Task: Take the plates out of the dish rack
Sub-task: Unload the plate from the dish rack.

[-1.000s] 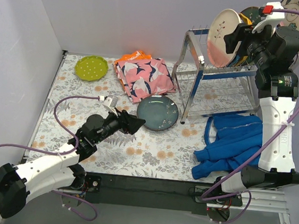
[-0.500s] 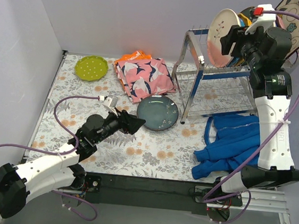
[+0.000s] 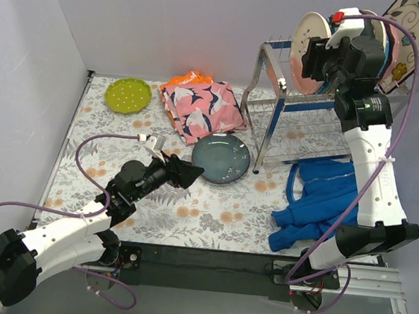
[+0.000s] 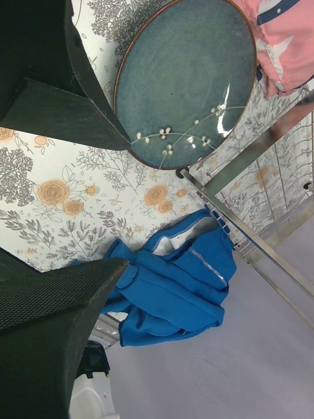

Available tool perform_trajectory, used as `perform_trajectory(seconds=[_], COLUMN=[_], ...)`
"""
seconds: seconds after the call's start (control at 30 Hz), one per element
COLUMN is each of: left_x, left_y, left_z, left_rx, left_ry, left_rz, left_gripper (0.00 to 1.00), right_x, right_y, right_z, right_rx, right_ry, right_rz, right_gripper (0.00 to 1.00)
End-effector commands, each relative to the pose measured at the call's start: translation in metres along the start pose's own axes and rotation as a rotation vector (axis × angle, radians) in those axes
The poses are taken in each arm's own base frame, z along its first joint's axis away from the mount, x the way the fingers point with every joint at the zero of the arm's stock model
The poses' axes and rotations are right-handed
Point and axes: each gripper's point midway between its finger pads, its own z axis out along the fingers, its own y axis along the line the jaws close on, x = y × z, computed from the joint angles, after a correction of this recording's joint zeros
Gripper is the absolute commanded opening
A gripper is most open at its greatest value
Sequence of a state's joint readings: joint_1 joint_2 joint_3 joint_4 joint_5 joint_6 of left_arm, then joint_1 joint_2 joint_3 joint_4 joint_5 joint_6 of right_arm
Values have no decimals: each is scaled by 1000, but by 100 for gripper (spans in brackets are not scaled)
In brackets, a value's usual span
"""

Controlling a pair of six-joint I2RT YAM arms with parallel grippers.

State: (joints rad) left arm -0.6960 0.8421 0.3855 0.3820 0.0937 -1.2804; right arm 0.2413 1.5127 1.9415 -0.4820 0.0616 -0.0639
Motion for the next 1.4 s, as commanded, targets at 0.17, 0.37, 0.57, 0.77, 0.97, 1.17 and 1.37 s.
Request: perform_trajectory(seconds=[0.17,0.37,0.57,0.77,0.97,1.17,1.37], left_x=[-4,-3,-2,-2,-1,-3,-4], left_y=[-7,-6,-4,-4,-3,-5,-5], left_z=[-3,-3,-2,-1,-1,-2,-2], left_rx=[27,24,18,15,13,19,21], left_ry=[-13,-14,-11,-9,-9,-12,-14], left_rz=[4,5,6,6,6,6,7], left_gripper=[65,65,65,65,65,65,65], right_x=[5,3,-24,-42,-79,-107,-129], right_y=[-9,-12,-12,-9,-1,-2,3], right_z=[11,7,-12,-18,-37,-55,-73], right_rx=[62,83,86,61,15,18,-16], right_ry=[-8,-37,-156,-211,-330,-455,-552], right_rz=[-30,-37,-39,-37,2,59,105], right_gripper=[55,35,1,1,1,1,1])
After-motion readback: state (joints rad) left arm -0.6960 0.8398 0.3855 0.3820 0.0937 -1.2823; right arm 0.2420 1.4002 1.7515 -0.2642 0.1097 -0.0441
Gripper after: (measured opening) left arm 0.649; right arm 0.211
